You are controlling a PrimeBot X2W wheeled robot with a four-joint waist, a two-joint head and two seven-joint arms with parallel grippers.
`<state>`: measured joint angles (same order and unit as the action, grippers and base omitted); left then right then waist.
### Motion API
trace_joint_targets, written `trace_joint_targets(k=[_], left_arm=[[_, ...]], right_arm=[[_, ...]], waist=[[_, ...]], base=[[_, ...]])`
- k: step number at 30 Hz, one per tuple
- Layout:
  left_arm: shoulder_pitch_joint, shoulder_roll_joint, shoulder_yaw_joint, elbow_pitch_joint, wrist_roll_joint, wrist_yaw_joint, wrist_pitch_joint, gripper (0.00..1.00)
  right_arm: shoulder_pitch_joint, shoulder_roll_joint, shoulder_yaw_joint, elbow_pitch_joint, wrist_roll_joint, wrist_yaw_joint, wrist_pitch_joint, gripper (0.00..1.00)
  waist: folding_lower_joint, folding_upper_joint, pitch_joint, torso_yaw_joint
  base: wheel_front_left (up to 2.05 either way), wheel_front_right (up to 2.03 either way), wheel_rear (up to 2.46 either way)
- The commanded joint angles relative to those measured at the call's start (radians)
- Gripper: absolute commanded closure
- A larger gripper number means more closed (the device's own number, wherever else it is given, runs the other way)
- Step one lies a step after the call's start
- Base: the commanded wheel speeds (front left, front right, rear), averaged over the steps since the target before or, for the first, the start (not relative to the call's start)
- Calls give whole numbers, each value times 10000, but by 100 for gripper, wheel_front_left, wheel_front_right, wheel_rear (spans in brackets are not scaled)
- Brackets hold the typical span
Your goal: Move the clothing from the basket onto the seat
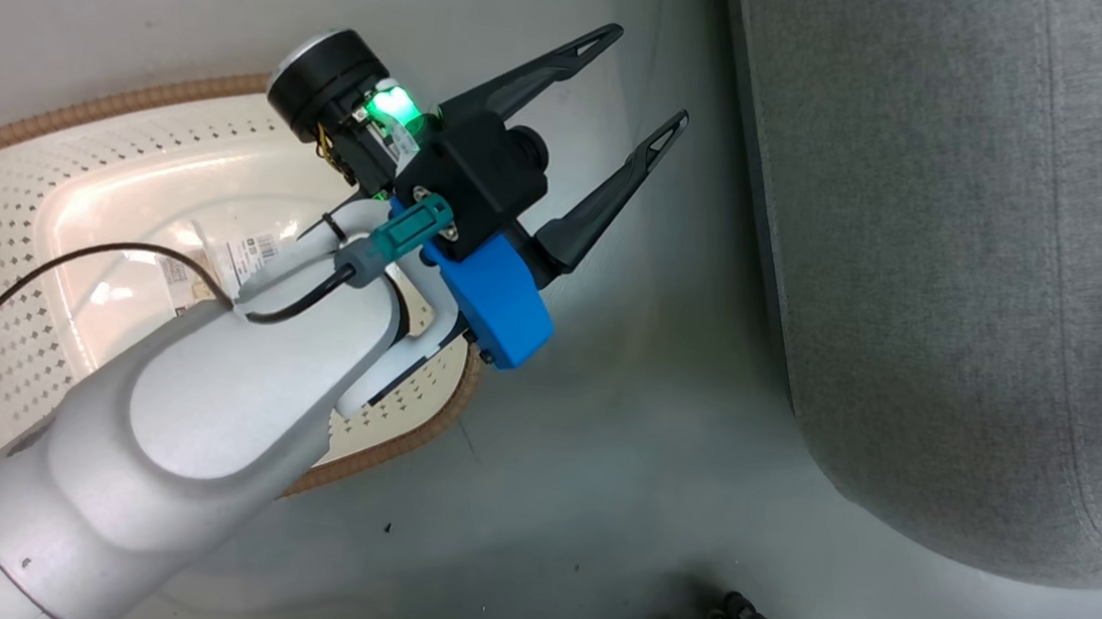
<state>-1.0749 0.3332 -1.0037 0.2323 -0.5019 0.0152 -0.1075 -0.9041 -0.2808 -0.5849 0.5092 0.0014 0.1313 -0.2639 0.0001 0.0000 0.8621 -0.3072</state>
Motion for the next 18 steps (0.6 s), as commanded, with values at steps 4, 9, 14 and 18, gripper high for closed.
trace_joint_targets(k=[4, 9, 14, 18], left_arm=[[215, -99, 0, 184, -144, 52, -270, 0], [482, -278, 44, 493, -307, 70, -696, 0], [905, -437, 244, 863, -574, 183, -1155, 0], [1363, -522, 573, 1084, -800, 329, -1440, 0]], right_arm=[[602, 264, 56, -572, -67, -11, -8, 0], [1480, 401, 314, -1319, -61, -11, -6, 0], [2305, 577, 833, -2075, -182, -11, -6, 0], [2813, 724, 1583, -2548, -232, -11, -6, 0]], waist=[[-1, 0, -526, -3], [-1, 0, -1285, 109], [-1, 0, -2264, 247], [-1, 0, -3070, 413]], base=[[0, 0, 0], [0, 0, 0], [0, 0, 0], [0, 0, 0]])
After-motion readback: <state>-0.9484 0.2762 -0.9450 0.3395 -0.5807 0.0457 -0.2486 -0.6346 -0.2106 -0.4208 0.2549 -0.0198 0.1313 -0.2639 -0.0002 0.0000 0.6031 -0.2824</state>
